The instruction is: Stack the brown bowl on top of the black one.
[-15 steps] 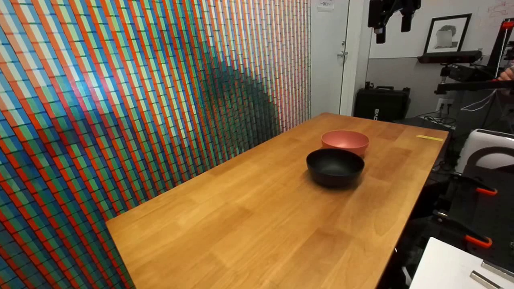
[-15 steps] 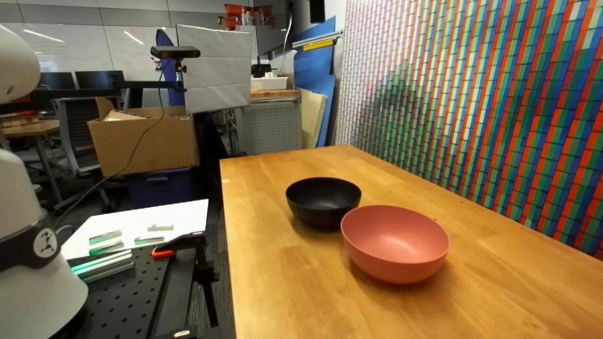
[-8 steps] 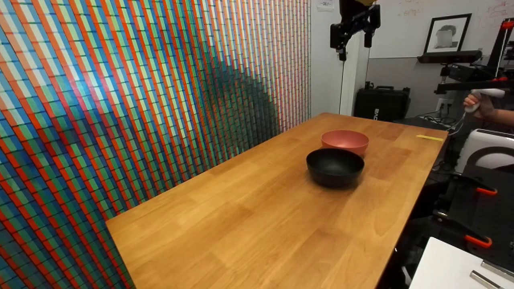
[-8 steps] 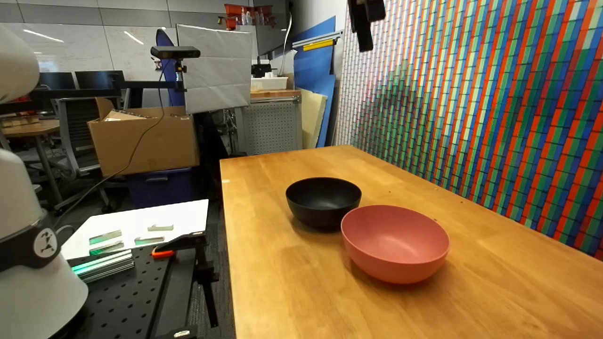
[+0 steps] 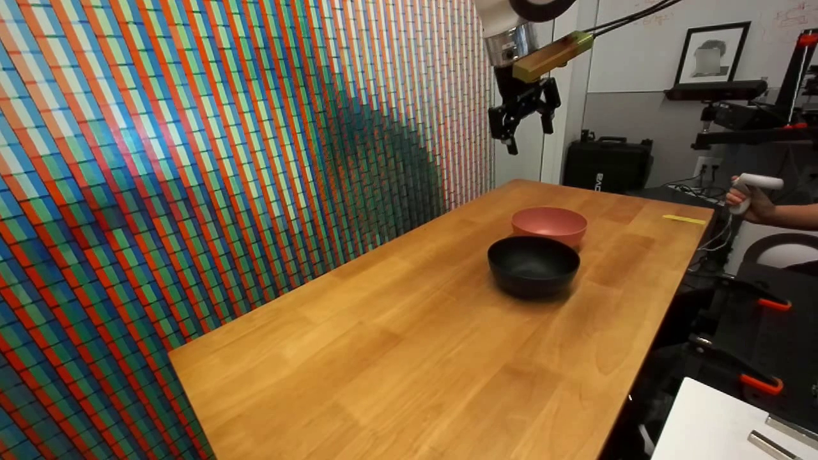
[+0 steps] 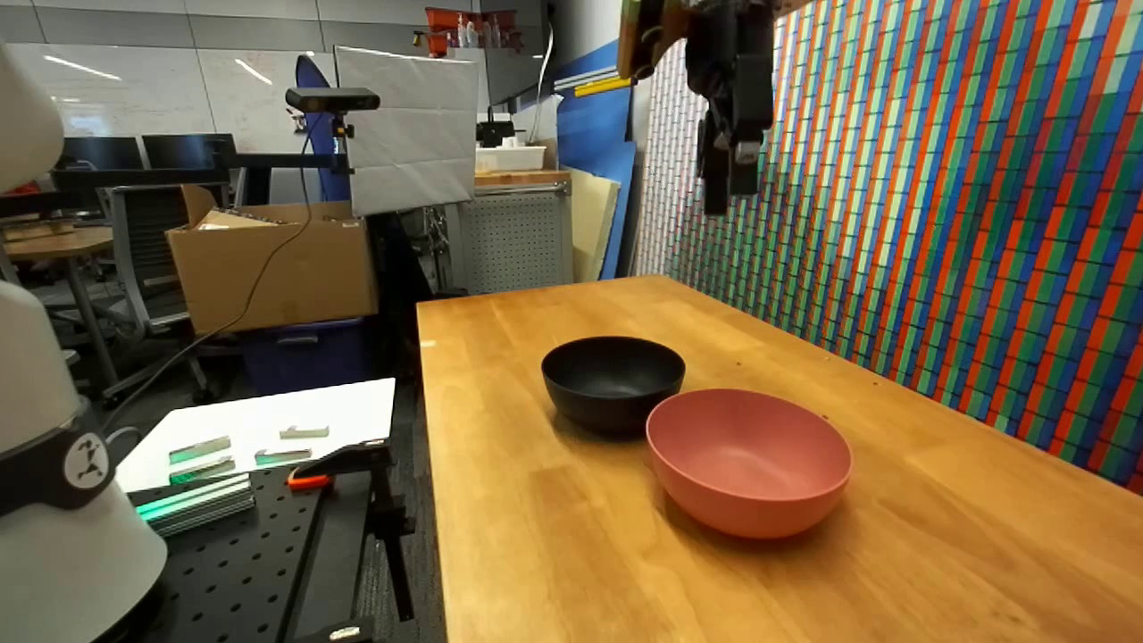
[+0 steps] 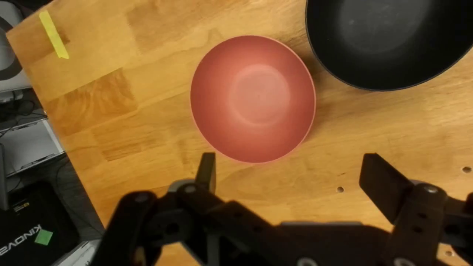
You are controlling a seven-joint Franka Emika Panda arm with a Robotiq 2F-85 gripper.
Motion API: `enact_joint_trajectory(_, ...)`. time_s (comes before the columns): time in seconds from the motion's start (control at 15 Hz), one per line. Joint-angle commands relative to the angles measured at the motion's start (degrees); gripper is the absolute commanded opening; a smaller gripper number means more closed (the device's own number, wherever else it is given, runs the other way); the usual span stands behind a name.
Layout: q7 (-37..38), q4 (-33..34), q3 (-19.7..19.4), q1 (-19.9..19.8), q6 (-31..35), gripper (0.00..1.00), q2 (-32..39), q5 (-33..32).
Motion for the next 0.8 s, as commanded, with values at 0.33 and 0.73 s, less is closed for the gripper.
enact_joint_trajectory(0.33, 0.46, 3.93, -7.0, 4.4, 0.09, 1.0, 11.38, 0.6)
enact_joint_trajectory(0.73, -0.45, 2.17, -8.44, 5.41, 0.35, 1.0, 12.15, 0.91)
